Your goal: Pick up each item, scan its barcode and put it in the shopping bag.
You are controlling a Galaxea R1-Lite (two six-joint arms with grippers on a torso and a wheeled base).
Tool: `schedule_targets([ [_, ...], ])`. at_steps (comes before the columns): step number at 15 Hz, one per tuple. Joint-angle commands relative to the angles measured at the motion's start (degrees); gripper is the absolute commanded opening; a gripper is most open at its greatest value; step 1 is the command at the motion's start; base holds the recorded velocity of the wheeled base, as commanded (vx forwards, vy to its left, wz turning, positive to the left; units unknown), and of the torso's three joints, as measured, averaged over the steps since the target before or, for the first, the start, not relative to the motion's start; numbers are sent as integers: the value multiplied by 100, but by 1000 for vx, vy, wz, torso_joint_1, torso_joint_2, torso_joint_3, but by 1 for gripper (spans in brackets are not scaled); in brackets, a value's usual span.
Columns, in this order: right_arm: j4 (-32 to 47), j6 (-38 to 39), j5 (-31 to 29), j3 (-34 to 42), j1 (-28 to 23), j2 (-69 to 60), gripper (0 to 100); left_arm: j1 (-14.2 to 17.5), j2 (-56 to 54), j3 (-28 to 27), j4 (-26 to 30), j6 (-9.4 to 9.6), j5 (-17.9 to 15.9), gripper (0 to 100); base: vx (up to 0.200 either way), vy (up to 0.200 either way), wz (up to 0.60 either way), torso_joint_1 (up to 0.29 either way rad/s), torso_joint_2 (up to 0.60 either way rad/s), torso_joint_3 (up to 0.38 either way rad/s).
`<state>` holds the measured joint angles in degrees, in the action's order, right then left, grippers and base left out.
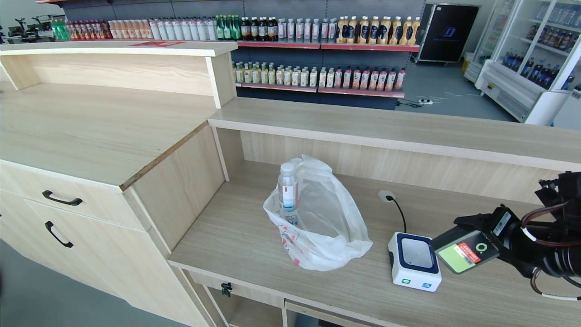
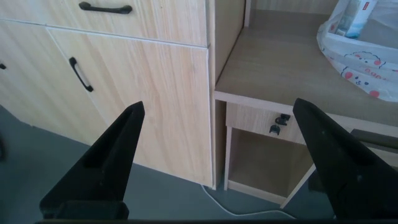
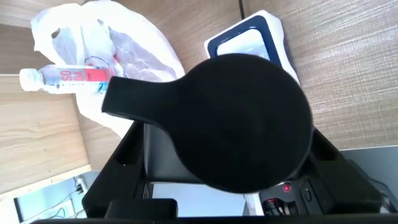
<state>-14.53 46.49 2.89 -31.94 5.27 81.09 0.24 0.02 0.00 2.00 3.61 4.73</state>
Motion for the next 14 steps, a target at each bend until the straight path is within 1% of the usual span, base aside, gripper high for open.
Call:
schedule_targets([
  [1, -6, 105, -8, 4, 27, 161, 0, 2, -2, 0, 2, 0, 2, 100, 0, 0, 0, 0, 0, 0],
  [3, -23, 325, -78, -5, -8, 311, 0, 2, 6, 0, 2, 0, 2, 100, 0, 0, 0, 0, 0, 0],
  [5, -41, 448, -333, -5, 1, 407, 0, 2, -2, 0, 2, 0, 2, 100, 0, 0, 0, 0, 0, 0],
  [8, -50, 677, -359, -111, 18, 592, 0, 2, -2, 0, 2, 0, 2, 100, 0, 0, 0, 0, 0, 0],
  [14, -59, 932, -368, -287, 238, 759, 0, 2, -2, 0, 2, 0, 2, 100, 0, 0, 0, 0, 0, 0],
])
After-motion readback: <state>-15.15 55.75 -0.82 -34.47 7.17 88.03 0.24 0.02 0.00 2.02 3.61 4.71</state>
